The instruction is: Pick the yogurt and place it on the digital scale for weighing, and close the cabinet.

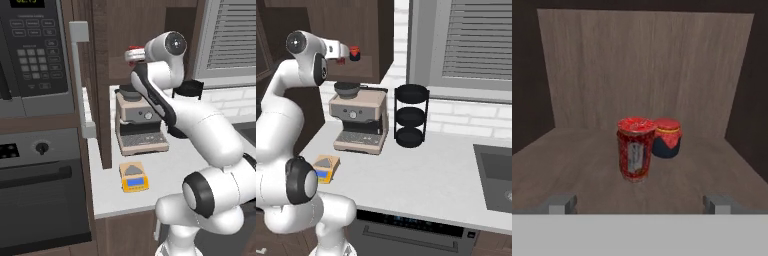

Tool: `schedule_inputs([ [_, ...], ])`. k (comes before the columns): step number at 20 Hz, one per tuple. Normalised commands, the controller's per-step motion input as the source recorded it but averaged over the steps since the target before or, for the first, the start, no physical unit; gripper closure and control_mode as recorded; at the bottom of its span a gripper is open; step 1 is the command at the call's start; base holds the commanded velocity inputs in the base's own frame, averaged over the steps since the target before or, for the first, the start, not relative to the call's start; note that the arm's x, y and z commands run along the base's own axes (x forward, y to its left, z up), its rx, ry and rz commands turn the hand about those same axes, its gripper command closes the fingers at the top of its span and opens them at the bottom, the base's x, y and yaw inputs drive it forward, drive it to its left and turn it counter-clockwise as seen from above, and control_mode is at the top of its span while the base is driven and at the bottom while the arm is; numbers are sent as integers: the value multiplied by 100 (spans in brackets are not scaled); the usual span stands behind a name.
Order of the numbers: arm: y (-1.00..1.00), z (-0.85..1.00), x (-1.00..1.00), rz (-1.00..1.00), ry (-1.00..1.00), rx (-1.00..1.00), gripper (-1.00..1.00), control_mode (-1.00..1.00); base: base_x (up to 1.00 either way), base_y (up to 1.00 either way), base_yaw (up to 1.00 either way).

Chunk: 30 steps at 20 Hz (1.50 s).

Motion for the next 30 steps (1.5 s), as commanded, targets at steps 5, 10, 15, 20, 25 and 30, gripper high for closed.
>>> schedule_inputs([
  [5, 3, 0, 35, 0, 0, 1, -100, -100, 0, 0, 0],
  [10, 5, 0, 38, 0, 0, 0, -100, -100, 0, 0, 0],
  [15, 13, 0, 40, 0, 0, 0, -100, -100, 0, 0, 0],
  [20, 2, -2, 27, 0, 0, 2, -100, -100, 0, 0, 0],
  [25, 0, -11, 19, 0, 0, 2, -100, -100, 0, 0, 0],
  [30, 0, -15, 20, 0, 0, 1, -100, -100, 0, 0, 0],
])
